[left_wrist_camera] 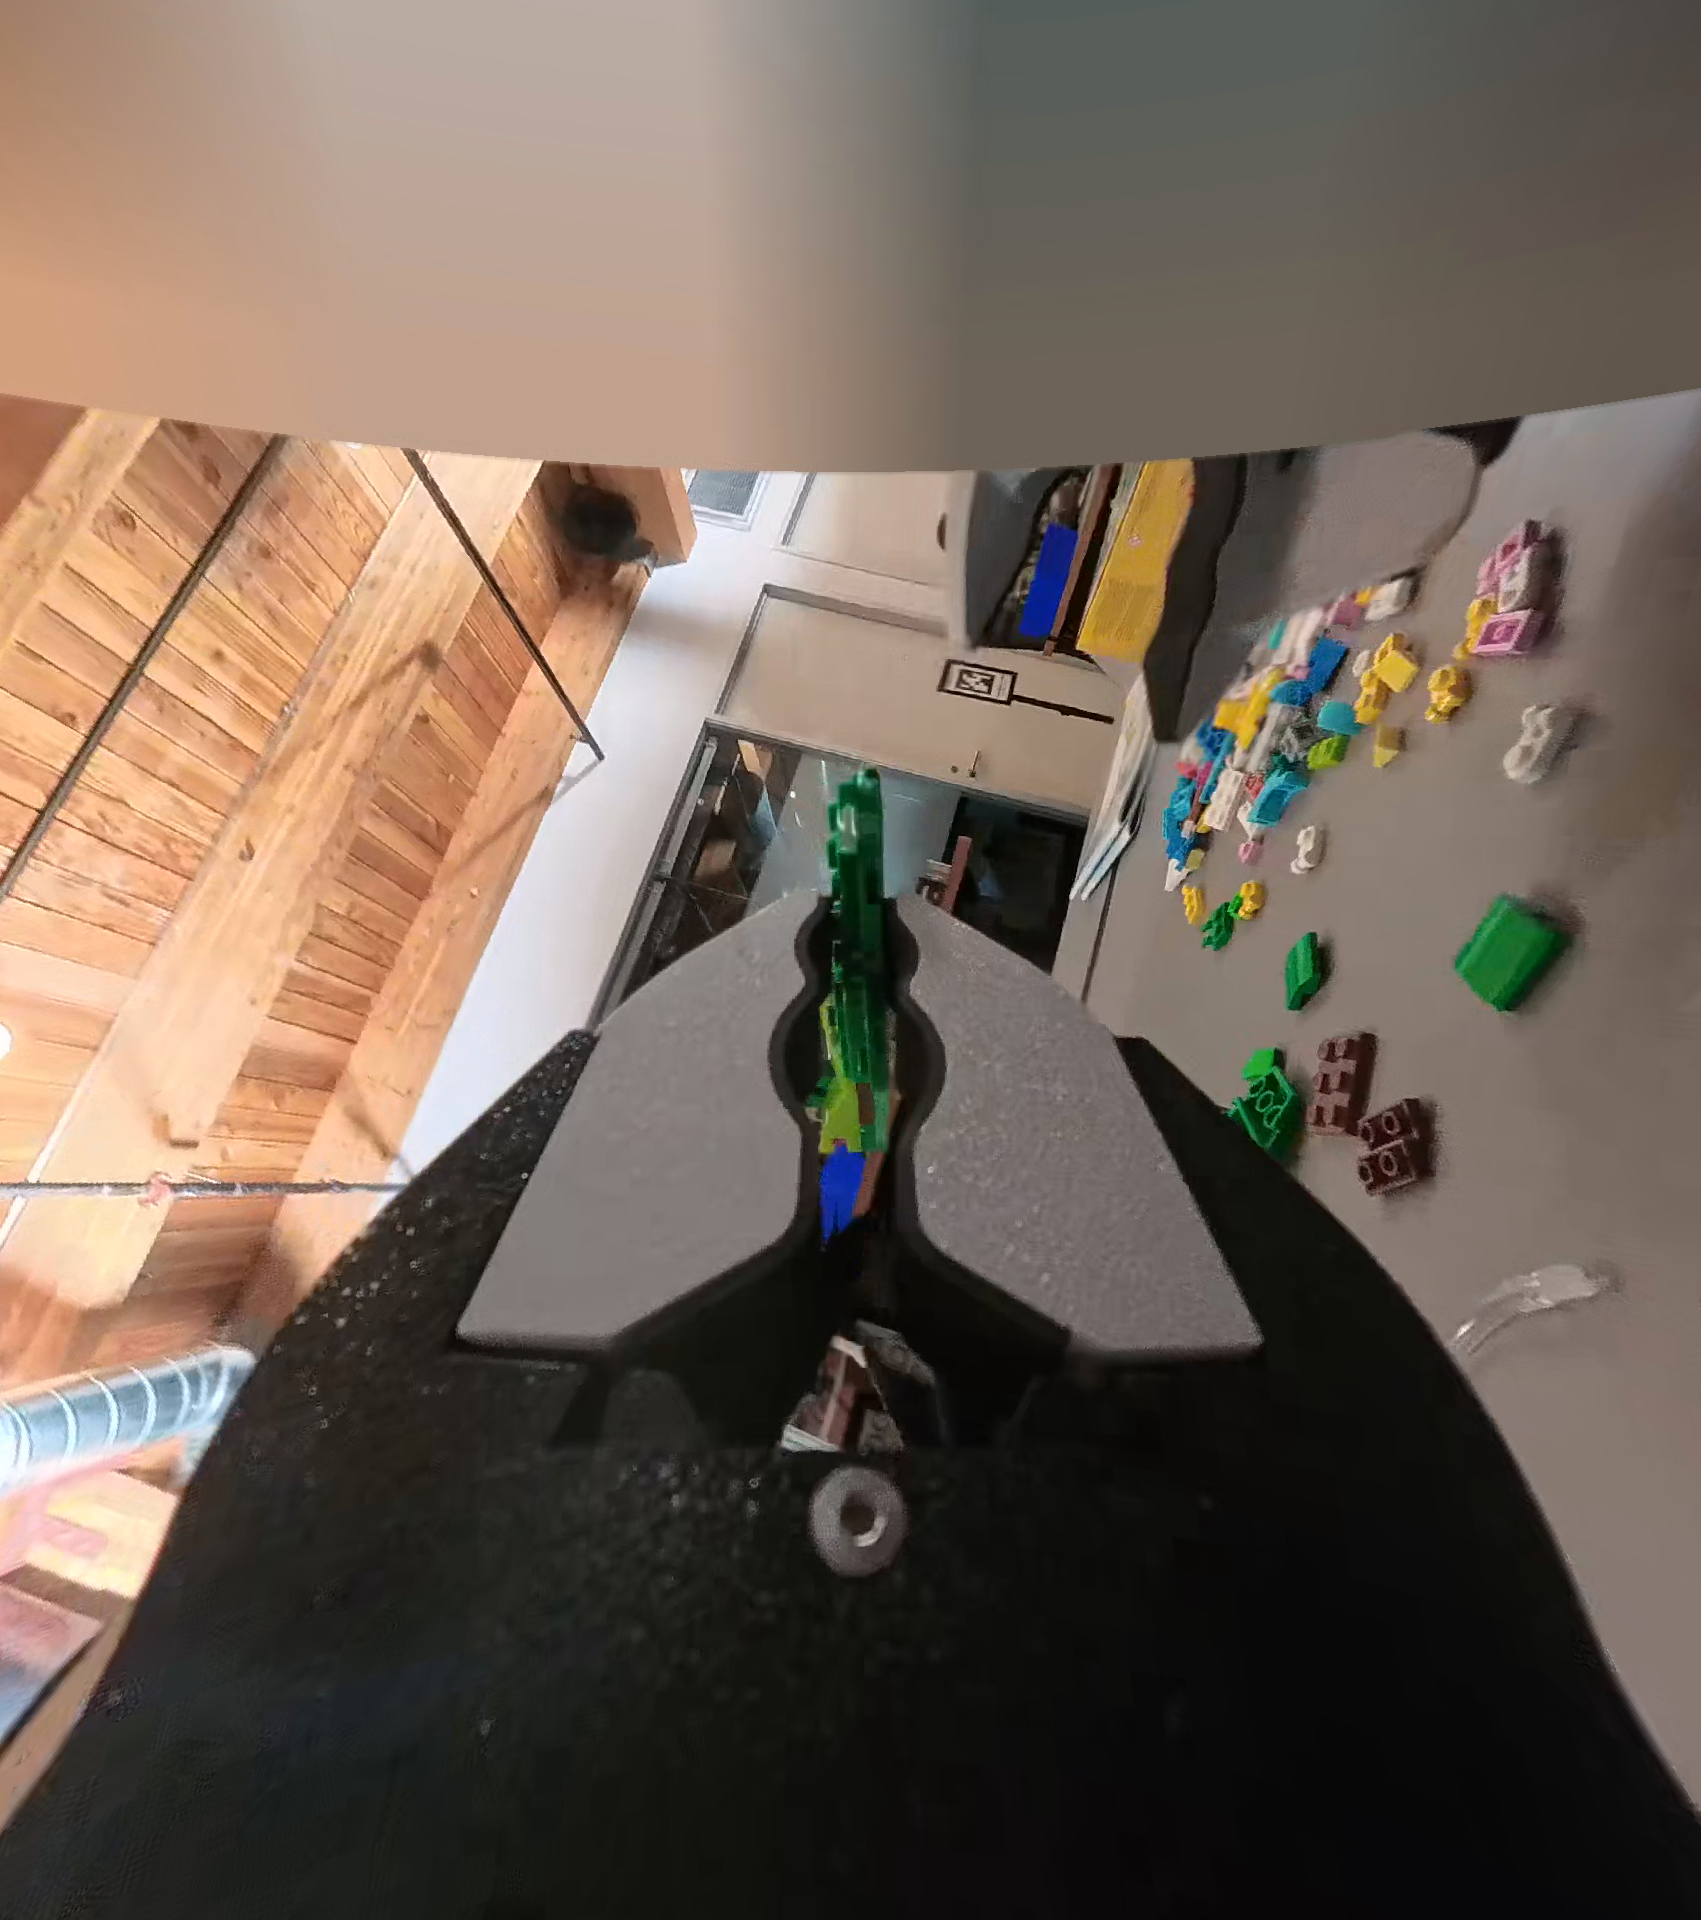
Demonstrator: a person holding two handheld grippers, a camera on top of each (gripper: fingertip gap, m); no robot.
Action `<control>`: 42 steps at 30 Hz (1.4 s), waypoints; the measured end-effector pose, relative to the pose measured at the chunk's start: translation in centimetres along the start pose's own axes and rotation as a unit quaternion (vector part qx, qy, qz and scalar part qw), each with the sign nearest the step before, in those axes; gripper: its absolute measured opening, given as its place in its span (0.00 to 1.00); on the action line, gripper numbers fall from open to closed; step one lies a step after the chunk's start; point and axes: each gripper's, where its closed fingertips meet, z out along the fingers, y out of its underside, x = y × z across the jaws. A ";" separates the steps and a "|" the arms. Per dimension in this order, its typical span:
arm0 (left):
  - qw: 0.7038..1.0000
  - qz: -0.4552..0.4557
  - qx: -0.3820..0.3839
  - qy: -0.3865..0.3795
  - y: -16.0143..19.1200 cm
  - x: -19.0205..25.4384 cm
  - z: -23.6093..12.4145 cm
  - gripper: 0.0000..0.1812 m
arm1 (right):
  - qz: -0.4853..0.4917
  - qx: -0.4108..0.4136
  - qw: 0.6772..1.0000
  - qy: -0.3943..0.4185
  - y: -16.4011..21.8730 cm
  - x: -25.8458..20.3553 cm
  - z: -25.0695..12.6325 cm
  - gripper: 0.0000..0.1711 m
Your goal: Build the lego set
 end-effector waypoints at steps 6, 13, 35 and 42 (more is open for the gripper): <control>0.999 -0.041 0.001 0.026 0.0 1.1 0.3 0.04 | -0.162 0.108 0.981 0.008 -4.6 -1.2 -2.9 0.31; 0.996 -0.076 0.003 0.038 -0.3 1.6 0.6 0.04 | -0.239 0.145 0.960 -0.020 -7.1 -4.7 -4.0 0.31; 0.993 -0.071 0.046 0.084 -3.4 4.0 0.8 0.05 | -0.511 0.116 0.791 0.315 -11.4 4.4 -12.7 0.20; 0.994 -0.066 0.035 0.079 -2.7 4.0 1.0 0.05 | -0.522 0.122 0.784 0.314 -11.1 4.3 -12.4 0.17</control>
